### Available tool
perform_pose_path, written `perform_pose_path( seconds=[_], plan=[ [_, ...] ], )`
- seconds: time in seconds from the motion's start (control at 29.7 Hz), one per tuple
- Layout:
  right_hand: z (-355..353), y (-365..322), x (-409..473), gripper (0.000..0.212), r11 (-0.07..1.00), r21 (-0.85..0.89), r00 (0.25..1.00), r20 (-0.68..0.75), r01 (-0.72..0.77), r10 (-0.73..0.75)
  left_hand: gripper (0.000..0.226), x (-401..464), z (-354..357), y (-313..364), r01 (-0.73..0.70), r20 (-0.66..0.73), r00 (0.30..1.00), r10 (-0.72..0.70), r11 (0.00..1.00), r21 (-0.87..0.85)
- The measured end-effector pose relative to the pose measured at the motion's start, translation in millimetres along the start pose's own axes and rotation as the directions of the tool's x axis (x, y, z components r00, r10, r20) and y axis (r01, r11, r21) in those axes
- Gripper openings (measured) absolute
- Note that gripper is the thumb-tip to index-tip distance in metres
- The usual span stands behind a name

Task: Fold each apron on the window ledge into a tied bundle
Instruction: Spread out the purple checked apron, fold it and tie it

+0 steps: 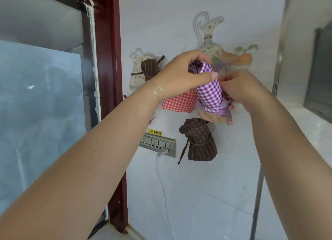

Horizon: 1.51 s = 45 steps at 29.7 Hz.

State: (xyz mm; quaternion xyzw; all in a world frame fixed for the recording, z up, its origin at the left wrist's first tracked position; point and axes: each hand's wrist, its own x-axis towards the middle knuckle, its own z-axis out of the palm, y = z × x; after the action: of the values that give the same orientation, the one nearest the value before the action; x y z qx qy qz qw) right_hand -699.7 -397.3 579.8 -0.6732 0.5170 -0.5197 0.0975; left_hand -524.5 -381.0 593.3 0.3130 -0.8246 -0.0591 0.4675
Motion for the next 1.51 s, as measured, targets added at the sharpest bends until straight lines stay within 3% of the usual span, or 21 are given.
perform_pose_path(
  seconds=[0.24,0.44,0.61,0.71,0.87,0.97,1.11,1.18,1.34,1.51],
  plan=[
    [-8,14,32,0.020,0.959,-0.245,0.975,-0.134,0.142,-0.178,0.039,35,27,-15,-0.027,-0.117,0.993,0.016,0.995,-0.096],
    [-7,24,41,0.023,0.862,-0.438,0.875,-0.274,0.256,-0.399,0.030,48,32,-10,-0.120,-0.187,0.978,0.094,0.984,-0.134],
    [-6,16,47,0.022,0.858,-0.467,0.883,-0.285,0.213,-0.374,0.027,61,32,-8,-0.098,-0.214,0.975,0.058,0.979,-0.179],
    [-13,10,53,0.020,0.842,-0.520,0.946,-0.176,0.145,-0.271,0.024,67,32,-6,-0.109,-0.220,0.973,0.070,0.979,-0.174],
    [-23,-1,61,0.031,0.934,-0.356,0.991,-0.111,0.026,-0.070,0.022,76,31,0,-0.146,-0.282,0.956,0.083,0.967,-0.211],
    [-29,1,61,0.027,0.974,-0.224,0.994,-0.109,-0.034,0.010,0.017,82,33,3,-0.145,-0.262,0.961,0.084,0.964,-0.224],
    [-29,-1,54,0.016,0.856,-0.516,0.982,-0.174,-0.022,-0.079,0.019,86,39,3,-0.172,-0.246,0.959,0.137,0.977,-0.129],
    [-27,-2,53,0.016,0.813,-0.581,0.979,-0.182,-0.035,-0.088,0.019,85,41,2,-0.167,-0.240,0.961,0.134,0.978,-0.122],
    [-22,13,45,0.018,0.839,-0.544,0.952,-0.269,-0.024,-0.147,0.020,78,45,2,-0.128,-0.219,0.971,0.091,0.979,-0.158],
    [-17,33,33,0.039,0.919,-0.382,0.964,-0.195,0.097,-0.183,0.028,65,47,2,-0.092,-0.123,0.990,0.070,0.979,-0.184]
  ],
)
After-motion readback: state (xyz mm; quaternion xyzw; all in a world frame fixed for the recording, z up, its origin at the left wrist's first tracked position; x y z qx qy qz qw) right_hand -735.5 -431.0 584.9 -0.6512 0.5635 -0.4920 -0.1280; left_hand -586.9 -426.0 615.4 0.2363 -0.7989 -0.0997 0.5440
